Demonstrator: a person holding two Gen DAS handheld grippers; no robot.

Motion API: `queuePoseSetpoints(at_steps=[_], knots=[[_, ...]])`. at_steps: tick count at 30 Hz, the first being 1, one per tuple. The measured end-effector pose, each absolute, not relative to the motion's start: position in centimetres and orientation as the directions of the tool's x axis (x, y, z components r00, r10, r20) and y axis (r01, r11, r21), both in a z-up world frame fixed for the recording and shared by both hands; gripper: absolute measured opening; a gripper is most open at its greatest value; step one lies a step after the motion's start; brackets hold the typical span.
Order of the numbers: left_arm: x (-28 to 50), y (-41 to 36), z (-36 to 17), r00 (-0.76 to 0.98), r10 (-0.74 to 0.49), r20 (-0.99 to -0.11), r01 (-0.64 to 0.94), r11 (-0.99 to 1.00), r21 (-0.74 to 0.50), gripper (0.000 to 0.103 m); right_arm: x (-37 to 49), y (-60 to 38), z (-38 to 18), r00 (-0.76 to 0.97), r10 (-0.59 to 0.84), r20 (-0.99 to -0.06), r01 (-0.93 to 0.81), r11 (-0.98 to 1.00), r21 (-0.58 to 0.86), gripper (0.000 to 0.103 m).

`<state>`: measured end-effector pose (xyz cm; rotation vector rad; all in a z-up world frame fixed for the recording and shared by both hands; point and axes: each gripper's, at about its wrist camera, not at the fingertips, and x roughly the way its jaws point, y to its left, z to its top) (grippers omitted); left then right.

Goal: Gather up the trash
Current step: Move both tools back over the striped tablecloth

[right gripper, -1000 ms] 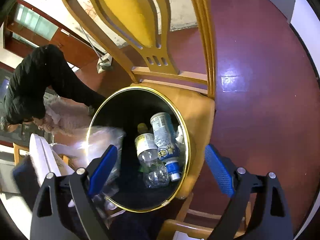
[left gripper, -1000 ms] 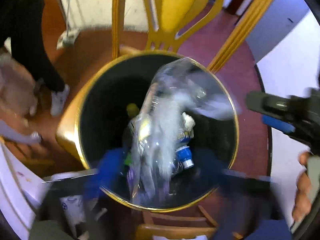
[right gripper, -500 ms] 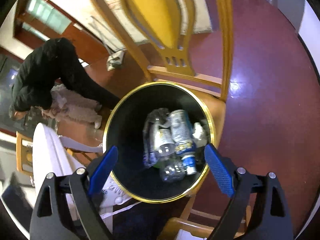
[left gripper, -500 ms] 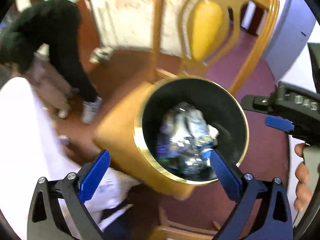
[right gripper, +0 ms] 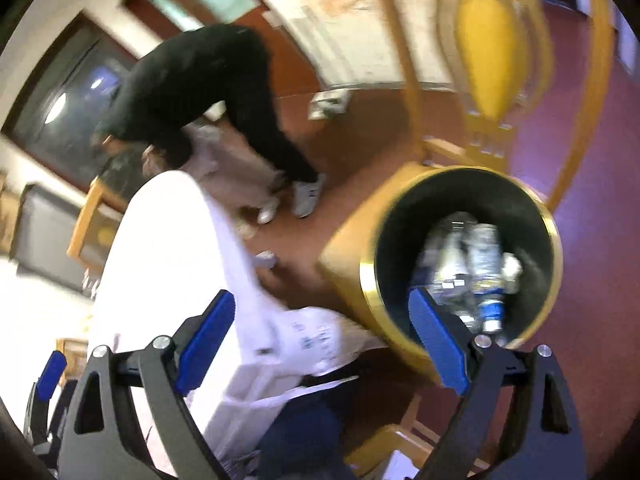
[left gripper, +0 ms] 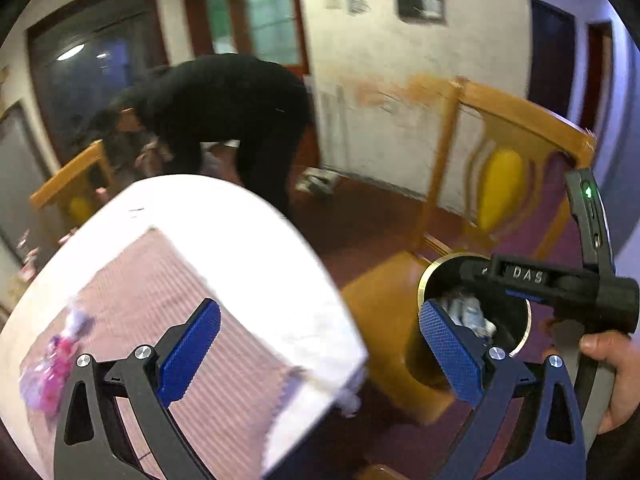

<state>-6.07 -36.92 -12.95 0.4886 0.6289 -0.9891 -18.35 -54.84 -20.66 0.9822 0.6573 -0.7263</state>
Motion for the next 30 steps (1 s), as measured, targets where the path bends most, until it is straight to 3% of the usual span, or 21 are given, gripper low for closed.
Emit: queuePoseSetpoints(at_steps=[17, 30], knots=[[1.2, -21.1, -8.3, 0.634, -0.509, -0.582, 0.621, 0.783, -0.009, 0.097, -1.4, -39.9, -12.9, 0.715, 0.006, -0.699, 0.447, 0.765, 0.464, 0.089], [6.2, -11.1, -7.8, 0.729, -0.371, -0.575, 0.412, 0.909, -0.064, 0.097, 7.1, -31.6, -10.6, 0.700, 0.114, -0.705, 0.281, 0.863, 0.419, 0.089]])
